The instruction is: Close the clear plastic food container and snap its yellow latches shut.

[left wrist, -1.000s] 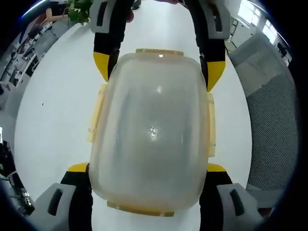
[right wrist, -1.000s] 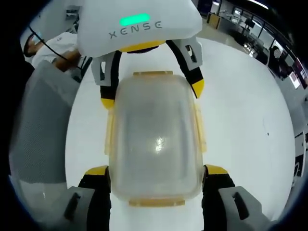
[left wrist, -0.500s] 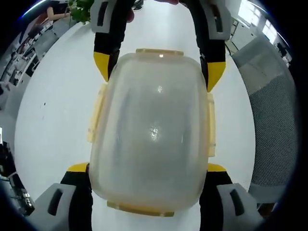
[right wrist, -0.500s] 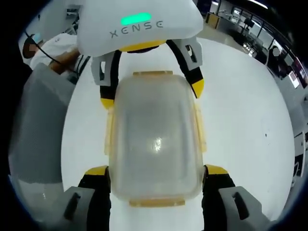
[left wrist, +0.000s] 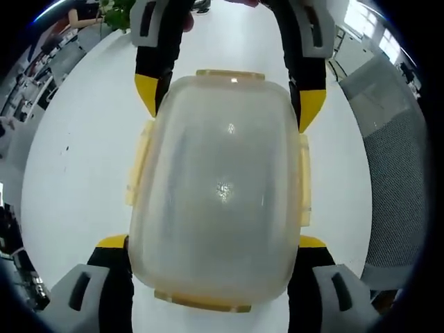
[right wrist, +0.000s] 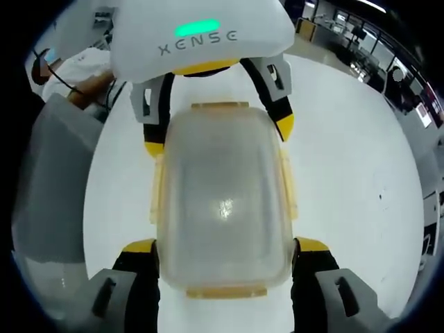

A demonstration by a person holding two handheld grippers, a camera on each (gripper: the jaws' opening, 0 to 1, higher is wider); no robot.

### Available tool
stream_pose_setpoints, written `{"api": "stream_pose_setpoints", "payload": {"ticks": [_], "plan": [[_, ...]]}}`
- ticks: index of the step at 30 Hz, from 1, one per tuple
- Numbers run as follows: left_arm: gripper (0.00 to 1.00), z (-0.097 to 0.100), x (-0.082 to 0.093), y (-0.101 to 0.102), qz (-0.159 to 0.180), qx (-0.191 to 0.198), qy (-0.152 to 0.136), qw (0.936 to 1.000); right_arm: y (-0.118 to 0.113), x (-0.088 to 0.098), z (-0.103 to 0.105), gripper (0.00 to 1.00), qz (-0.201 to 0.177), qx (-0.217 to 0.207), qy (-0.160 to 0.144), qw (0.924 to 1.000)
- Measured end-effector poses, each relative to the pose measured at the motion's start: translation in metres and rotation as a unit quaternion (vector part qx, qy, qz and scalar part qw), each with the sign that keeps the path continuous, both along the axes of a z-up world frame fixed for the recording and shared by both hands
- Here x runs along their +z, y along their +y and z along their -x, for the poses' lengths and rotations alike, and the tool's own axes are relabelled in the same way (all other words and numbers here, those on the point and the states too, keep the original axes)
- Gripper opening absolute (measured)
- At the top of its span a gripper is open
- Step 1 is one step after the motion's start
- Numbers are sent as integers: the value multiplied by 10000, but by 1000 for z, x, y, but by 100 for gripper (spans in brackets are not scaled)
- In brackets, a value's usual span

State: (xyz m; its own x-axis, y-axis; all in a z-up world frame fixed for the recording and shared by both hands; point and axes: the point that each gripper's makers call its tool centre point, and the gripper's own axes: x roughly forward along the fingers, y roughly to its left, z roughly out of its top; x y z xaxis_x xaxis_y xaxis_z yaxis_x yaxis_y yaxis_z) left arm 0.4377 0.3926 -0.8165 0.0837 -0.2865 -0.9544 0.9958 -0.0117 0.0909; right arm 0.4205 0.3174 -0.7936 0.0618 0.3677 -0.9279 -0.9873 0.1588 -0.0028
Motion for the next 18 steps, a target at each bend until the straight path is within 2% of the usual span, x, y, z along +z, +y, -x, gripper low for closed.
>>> {"api": "stream_pose_setpoints", "payload": {"ticks": [18], "plan": [[94,-18,0,-3,-22,124,-6,9999,-3,0,-22,78,37,96,-14,9999]]}}
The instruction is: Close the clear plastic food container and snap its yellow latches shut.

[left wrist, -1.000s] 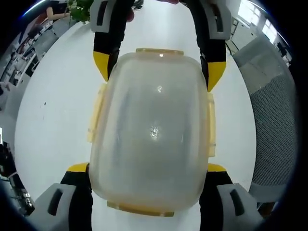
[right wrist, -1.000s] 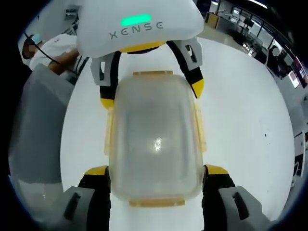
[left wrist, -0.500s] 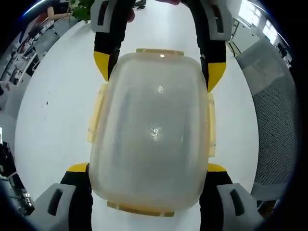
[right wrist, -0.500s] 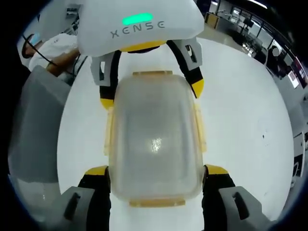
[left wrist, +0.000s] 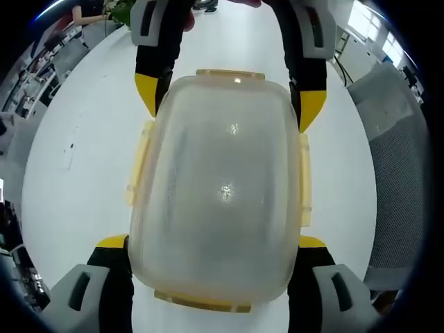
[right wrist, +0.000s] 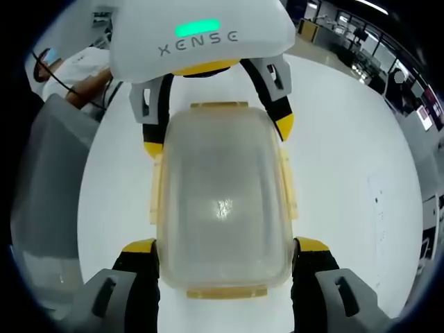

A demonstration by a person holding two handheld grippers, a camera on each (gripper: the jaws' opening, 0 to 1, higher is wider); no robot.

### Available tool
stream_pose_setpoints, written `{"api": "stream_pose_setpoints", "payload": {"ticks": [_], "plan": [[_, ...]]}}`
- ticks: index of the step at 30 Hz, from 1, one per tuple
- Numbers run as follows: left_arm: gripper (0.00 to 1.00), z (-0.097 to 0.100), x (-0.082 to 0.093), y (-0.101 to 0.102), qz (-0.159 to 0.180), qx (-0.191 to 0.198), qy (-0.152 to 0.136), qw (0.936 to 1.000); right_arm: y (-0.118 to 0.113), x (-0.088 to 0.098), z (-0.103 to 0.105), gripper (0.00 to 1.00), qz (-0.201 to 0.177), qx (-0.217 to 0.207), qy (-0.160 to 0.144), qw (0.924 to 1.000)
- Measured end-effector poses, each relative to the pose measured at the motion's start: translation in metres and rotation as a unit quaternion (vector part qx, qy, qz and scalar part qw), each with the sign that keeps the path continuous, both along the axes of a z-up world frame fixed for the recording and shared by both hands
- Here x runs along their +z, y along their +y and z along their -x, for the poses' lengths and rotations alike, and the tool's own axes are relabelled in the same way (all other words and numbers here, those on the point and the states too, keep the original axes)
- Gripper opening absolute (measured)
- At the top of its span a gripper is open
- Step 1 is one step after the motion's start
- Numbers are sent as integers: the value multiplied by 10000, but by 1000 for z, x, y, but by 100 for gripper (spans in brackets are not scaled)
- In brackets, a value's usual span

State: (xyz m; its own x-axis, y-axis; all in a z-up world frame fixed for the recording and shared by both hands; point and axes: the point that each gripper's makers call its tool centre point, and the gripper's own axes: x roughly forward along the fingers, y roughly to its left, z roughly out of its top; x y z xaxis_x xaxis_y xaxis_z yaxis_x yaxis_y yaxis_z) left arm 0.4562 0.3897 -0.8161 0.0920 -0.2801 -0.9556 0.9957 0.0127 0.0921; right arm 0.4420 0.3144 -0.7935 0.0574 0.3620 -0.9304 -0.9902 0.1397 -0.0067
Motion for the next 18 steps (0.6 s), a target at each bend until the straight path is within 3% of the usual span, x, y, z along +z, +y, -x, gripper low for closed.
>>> {"api": "stream_pose_setpoints", "payload": {"ticks": [18], "plan": [[94,-13,1,-4,51,-6,6,10000,-4,0,-13,79,-16,-40,-36,10000]]}}
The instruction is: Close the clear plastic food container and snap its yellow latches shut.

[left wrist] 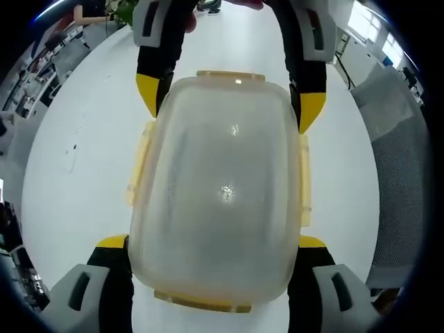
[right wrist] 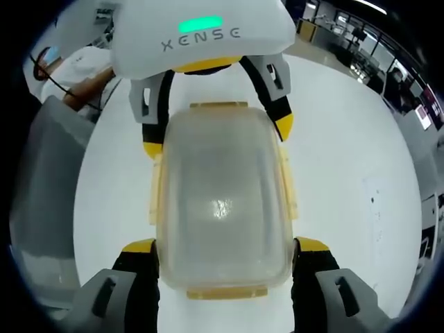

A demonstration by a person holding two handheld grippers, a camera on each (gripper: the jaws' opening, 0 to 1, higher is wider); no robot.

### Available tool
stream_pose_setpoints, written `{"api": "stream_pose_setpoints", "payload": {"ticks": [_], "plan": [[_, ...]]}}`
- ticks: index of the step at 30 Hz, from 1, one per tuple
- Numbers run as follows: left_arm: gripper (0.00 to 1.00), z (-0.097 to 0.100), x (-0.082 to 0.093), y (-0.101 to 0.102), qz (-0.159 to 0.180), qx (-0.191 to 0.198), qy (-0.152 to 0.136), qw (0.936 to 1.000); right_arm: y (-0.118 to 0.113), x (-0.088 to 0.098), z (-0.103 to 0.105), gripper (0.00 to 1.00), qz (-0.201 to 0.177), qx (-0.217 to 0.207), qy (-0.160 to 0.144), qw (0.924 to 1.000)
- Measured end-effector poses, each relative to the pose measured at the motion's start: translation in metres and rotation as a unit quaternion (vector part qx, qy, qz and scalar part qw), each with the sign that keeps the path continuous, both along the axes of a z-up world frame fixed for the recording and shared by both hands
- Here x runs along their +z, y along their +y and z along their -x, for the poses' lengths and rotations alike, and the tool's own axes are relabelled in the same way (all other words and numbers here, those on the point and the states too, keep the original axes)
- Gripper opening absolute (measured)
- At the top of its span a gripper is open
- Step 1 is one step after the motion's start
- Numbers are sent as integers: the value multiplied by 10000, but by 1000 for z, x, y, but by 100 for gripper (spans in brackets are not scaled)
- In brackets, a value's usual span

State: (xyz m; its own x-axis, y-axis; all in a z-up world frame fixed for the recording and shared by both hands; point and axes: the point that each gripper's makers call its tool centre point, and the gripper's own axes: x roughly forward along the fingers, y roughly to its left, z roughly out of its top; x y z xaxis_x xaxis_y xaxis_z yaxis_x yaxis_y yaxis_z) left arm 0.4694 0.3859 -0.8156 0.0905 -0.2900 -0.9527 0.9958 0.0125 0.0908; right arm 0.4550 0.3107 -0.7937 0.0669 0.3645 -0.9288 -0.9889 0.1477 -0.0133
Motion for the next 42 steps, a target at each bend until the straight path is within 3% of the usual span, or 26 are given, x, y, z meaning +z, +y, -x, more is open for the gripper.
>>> {"api": "stream_pose_setpoints", "payload": {"ticks": [28,33,39,42], "plan": [[93,-6,2,1,54,-98,-56,9999,1,0,-5,81,-37,43,-1,10000],[97,-9,6,0,84,-86,-136,9998,-5,-5,0,87,115,311,-101,9994],[99,0,12,-2,277,-50,42,9996,5,9,-4,86,-632,104,-270,9976],[97,-1,16,-4,454,30,-15,9990,9,18,-6,86,-1086,-92,-372,9933]]}}
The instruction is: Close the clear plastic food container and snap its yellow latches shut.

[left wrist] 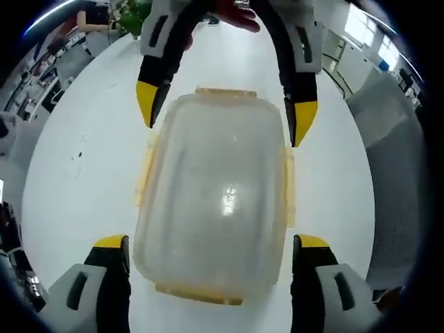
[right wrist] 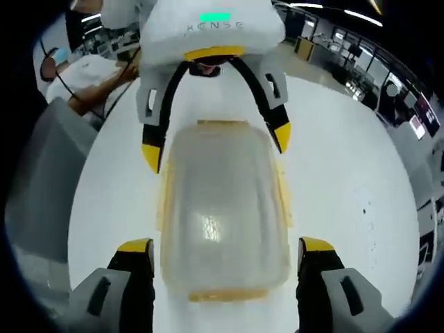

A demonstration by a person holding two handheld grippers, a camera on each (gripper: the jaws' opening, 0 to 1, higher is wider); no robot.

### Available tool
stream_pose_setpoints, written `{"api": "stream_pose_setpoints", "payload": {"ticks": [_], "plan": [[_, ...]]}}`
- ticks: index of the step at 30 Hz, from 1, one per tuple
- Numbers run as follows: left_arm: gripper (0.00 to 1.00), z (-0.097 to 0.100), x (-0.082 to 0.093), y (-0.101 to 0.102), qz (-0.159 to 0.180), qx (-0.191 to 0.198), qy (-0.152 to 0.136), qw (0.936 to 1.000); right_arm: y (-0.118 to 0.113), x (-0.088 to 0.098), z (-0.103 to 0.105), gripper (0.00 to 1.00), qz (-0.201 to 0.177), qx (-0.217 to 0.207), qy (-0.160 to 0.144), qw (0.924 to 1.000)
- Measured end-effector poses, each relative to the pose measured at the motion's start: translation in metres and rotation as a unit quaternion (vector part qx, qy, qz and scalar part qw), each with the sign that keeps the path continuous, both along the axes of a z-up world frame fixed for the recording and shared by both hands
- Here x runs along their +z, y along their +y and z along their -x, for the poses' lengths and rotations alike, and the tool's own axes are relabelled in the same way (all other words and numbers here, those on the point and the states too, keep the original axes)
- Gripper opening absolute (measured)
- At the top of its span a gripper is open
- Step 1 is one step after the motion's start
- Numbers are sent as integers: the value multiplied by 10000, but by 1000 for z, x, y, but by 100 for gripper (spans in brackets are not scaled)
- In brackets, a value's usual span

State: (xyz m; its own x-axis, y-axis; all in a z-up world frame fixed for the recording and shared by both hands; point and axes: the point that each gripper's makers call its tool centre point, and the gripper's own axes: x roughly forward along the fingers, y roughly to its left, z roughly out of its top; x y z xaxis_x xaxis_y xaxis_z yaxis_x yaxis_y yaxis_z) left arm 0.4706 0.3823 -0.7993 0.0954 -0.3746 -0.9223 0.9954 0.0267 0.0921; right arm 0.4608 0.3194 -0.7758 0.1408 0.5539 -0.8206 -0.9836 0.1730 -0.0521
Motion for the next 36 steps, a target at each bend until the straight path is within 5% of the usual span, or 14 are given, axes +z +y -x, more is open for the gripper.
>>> {"api": "stream_pose_setpoints", "payload": {"ticks": [11,19,26,28,30,36], "plan": [[92,-5,24,-12,1169,205,-354,9923,3,12,4,84,-1058,-598,-278,9922],[80,-2,38,-18,2304,758,-438,9692,9,17,9,83,-1565,-1020,-484,9812],[66,3,58,-16,3278,1060,-642,9366,7,27,2,82,-2112,-1563,-908,9606],[69,6,55,-10,3343,1136,-678,9331,7,29,3,85,-2332,-1758,-920,9520],[74,8,60,-11,3636,1248,-719,9204,4,28,5,86,-2350,-1842,-979,9493],[85,11,59,-7,3781,1596,-670,9094,-4,33,7,89,-2455,-2179,-1127,9378]]}}
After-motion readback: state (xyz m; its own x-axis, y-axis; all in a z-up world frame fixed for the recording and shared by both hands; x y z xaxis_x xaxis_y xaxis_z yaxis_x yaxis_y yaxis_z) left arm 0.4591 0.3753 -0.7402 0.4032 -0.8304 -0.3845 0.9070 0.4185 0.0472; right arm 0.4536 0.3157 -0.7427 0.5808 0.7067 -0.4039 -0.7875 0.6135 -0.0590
